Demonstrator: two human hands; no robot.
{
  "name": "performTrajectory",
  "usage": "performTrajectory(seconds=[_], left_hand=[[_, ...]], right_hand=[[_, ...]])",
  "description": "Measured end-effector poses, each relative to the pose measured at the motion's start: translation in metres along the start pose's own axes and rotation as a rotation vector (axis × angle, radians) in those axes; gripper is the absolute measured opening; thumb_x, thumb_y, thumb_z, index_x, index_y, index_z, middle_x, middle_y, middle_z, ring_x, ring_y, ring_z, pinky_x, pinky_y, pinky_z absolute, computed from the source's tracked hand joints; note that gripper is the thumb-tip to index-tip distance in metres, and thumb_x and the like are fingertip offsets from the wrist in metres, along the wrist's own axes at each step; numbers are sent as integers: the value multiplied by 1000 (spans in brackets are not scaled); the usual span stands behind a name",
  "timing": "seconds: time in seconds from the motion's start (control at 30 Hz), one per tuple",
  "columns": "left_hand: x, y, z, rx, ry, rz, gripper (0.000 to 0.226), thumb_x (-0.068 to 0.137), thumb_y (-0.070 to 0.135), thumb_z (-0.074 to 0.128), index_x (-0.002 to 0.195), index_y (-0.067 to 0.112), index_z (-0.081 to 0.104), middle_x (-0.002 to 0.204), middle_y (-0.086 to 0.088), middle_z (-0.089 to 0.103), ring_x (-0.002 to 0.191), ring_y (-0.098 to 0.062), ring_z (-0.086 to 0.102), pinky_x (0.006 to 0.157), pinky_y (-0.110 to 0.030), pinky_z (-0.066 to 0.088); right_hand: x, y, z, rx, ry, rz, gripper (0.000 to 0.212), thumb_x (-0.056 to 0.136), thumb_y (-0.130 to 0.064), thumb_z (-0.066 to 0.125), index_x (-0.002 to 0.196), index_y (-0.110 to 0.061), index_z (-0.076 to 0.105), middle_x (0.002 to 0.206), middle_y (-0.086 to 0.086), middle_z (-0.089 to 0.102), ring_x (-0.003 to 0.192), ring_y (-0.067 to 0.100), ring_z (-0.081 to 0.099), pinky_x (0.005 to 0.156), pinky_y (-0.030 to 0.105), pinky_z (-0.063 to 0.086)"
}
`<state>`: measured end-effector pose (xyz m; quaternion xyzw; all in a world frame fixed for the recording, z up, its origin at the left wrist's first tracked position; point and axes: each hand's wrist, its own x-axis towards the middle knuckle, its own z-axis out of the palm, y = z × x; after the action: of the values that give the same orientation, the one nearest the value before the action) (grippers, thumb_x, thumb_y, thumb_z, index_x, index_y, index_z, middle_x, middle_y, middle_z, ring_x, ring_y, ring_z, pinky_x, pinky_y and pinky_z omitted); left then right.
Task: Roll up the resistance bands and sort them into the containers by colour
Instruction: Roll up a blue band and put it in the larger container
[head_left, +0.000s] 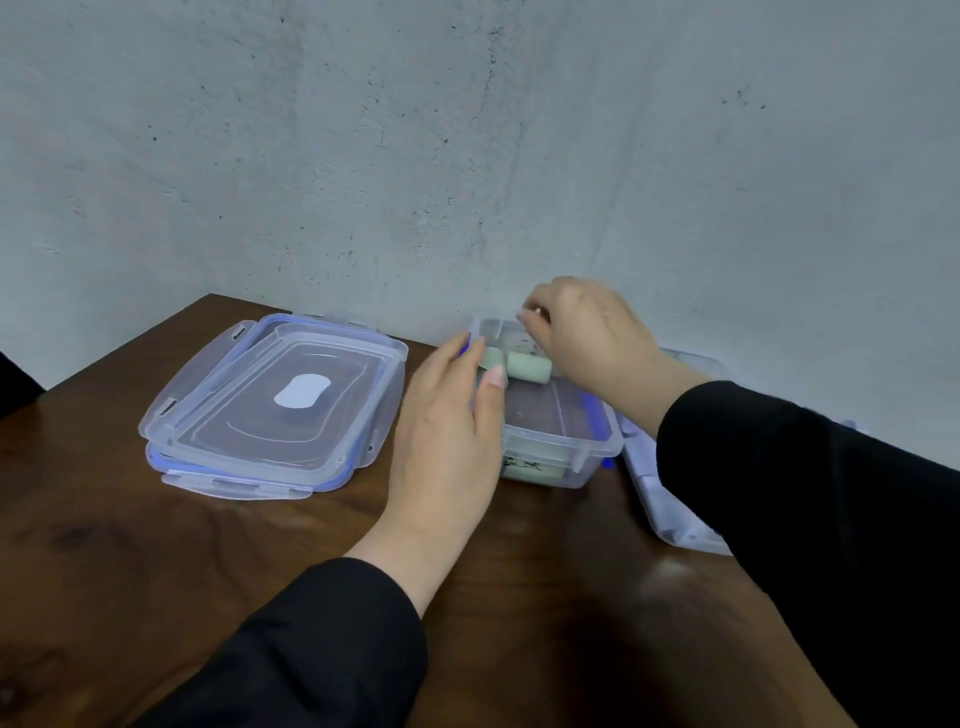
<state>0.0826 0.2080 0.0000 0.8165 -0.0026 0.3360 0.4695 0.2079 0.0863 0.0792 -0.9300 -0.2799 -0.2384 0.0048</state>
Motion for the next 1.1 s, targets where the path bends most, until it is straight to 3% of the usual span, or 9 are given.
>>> performTrajectory(seconds=[0.07, 0.13, 0.23, 0.47, 0.63, 0.73, 0.83, 1.0, 1.1], left_hand=[[-3, 9, -5, 33, 85, 167, 35, 102, 36, 36, 113, 15, 63, 111, 3, 59, 106, -13, 52, 93, -31, 43], [-9, 19, -7, 7, 101, 290, 31, 101, 33, 37, 88, 15, 58, 83, 5, 52, 79, -14, 49, 71, -30, 42], [-26, 36, -6, -18, 32, 437, 44, 103, 31, 35, 72, 8, 56, 66, 1, 49, 61, -17, 49, 55, -36, 42], [-82, 88, 35, -58, -235, 392, 50, 100, 42, 41, 56, 19, 49, 50, 7, 43, 48, -10, 46, 48, -38, 41], [-118, 123, 85, 37, -451, 277, 51, 96, 51, 44, 51, 29, 35, 50, 14, 48, 52, -6, 47, 50, -20, 28], [-124, 136, 112, 104, -550, 254, 51, 97, 51, 43, 53, 25, 37, 51, 7, 45, 54, -7, 47, 53, -22, 30], [-119, 137, 131, 177, -601, 278, 52, 97, 53, 41, 54, 24, 39, 52, 5, 46, 52, -8, 47, 52, -25, 34], [-115, 136, 151, 289, -605, 339, 53, 96, 56, 39, 54, 25, 38, 51, 4, 46, 51, -9, 48, 51, -26, 38], [-113, 134, 153, 298, -621, 308, 52, 96, 57, 38, 55, 25, 42, 52, 5, 49, 52, -8, 50, 52, -25, 42]], right_hand=[[-26, -15, -29, 201, 218, 15, 44, 98, -37, 51, 61, -14, 43, 56, 1, 43, 57, 29, 46, 55, 37, 41], [-65, -33, -53, 333, 386, 4, 52, 97, -36, 54, 55, -15, 32, 46, -1, 26, 46, 23, 34, 46, 34, 31], [-130, -44, -61, 428, 371, 0, 51, 97, -31, 55, 52, -19, 35, 44, -8, 22, 46, 14, 29, 46, 25, 25], [-258, 6, -44, 496, 259, 214, 47, 97, -42, 51, 54, -30, 35, 48, -13, 36, 45, 8, 40, 50, 17, 26], [-302, 87, -45, 490, 226, 484, 51, 97, -40, 52, 53, -17, 42, 49, -2, 46, 49, 16, 44, 50, 37, 42], [-313, 146, -42, 532, 124, 719, 38, 97, -40, 53, 71, -14, 61, 70, 0, 62, 70, 18, 58, 66, 35, 48], [-315, 190, -29, 474, 82, 741, 17, 98, -32, 53, 101, -23, 67, 105, -6, 61, 99, 18, 58, 86, 33, 47], [-296, 222, -3, 149, -94, 712, 36, 99, -51, 41, 131, -40, 54, 152, -3, 30, 138, 25, 28, 106, 51, 28], [-281, 233, 7, 67, -201, 661, 44, 98, -60, 30, 135, -46, 49, 162, -3, 14, 149, 26, 9, 115, 56, 12]])
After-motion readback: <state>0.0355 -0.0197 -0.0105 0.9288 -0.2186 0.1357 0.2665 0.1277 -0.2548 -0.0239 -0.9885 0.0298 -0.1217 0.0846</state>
